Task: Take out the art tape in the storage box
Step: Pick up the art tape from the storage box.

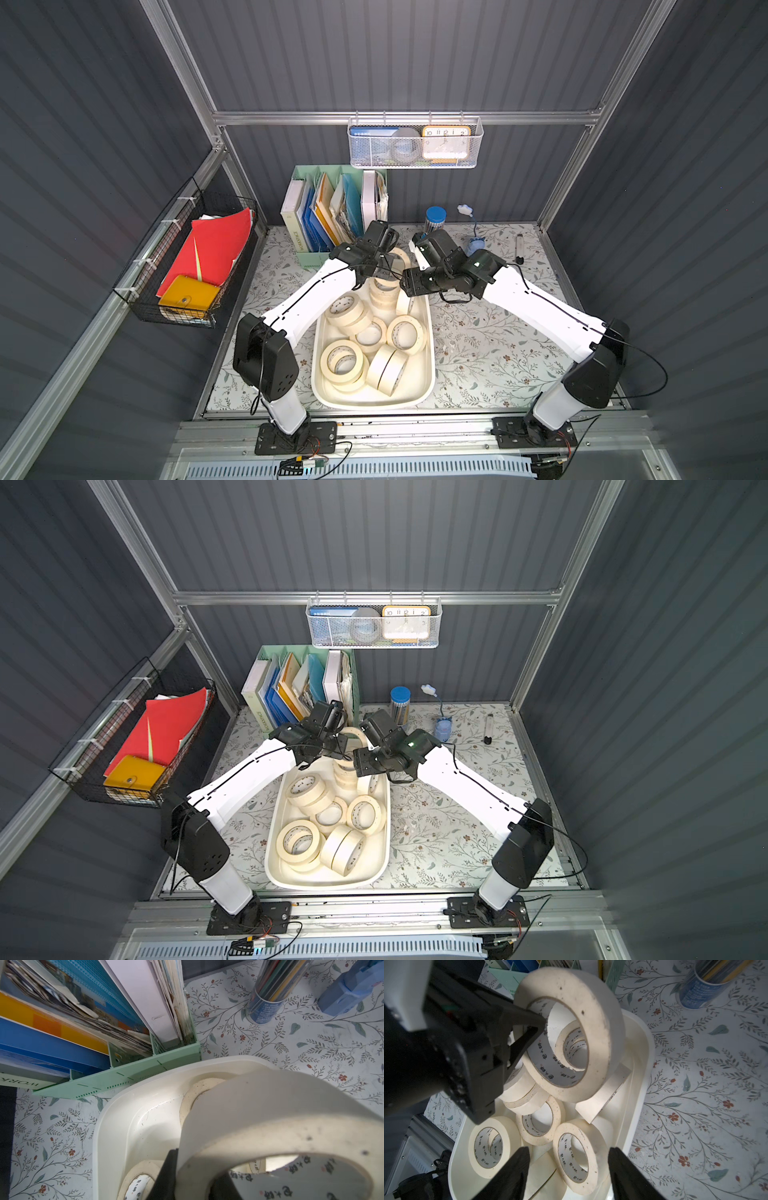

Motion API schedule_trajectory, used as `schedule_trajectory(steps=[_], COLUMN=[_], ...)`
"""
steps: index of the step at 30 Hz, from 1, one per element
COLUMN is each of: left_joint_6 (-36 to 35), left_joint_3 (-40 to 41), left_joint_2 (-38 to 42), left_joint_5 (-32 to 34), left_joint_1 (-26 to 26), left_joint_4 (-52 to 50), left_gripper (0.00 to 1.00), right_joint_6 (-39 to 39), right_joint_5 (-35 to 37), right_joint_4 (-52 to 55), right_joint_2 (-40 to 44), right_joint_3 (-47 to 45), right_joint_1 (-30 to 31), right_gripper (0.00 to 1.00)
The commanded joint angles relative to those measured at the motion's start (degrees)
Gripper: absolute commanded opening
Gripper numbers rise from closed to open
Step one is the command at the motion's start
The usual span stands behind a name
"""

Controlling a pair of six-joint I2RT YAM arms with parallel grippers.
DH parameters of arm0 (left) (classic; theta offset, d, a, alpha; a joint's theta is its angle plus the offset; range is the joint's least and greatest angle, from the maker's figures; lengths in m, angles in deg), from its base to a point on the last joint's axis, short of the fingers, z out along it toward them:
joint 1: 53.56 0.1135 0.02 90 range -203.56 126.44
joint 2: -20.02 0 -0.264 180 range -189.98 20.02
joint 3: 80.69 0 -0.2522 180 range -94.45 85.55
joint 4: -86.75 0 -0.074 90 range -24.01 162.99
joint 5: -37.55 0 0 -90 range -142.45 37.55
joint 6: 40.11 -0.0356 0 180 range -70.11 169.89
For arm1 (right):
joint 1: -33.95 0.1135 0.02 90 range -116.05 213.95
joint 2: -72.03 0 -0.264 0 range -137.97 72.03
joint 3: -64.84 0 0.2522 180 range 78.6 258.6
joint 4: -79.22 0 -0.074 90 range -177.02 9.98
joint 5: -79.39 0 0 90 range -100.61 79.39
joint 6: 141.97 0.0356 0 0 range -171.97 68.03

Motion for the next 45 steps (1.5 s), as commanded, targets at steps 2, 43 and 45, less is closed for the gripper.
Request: schedule_trajectory(steps=[2, 43, 45], left_joint_6=[1.4, 2.4, 1.9], left_joint_3=[-2.1, 2.4, 5.2], left_joint_2=[1.5, 10.7, 15.1], left_joint_5=[-2.1, -6.7, -8.4], left_joint_1=[-1.2, -3.0, -3.0], left_joint_4=[-0.8, 4.4, 9.5], left_gripper=[0.17, 1.00, 1.00], right_joint_6=[0.6, 2.1, 1.8], right_joint_5=[5.1, 10.9, 10.5], right_joint_4=[-1.3, -4.8, -3.2], right_joint_2=[-1.7, -4.5, -4.3], right_joint_3=[0.9, -0.8, -0.4], right_joint_1=[-0.1, -3.0, -4.3], right_gripper=[0.65, 0.00, 0.00])
